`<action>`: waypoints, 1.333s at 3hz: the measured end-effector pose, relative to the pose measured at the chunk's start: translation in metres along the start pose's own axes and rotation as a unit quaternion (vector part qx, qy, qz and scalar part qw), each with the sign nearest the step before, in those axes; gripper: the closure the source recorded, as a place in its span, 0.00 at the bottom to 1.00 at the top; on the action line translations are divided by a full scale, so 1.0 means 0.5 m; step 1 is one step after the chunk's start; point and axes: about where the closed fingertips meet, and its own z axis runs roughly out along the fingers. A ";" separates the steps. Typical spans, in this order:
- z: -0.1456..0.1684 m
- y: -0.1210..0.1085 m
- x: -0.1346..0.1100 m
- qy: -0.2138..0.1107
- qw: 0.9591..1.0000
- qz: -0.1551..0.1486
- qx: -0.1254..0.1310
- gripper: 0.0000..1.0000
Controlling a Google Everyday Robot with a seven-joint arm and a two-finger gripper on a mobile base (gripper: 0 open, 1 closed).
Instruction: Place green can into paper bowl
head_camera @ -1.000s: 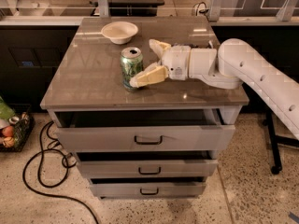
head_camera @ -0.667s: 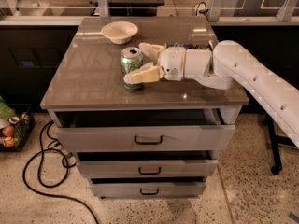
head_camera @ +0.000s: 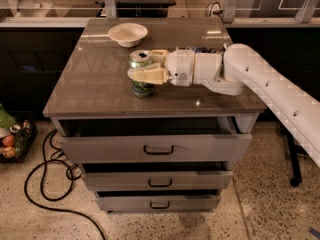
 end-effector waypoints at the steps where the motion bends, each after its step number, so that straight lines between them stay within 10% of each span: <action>1: 0.005 0.003 -0.001 0.000 1.000 0.000 -0.002 0.88; 4: 0.014 -0.016 -0.023 -0.016 1.000 0.000 0.001 1.00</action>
Offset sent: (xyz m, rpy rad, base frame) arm -0.0007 0.0023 0.0004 0.0004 -0.0002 0.0041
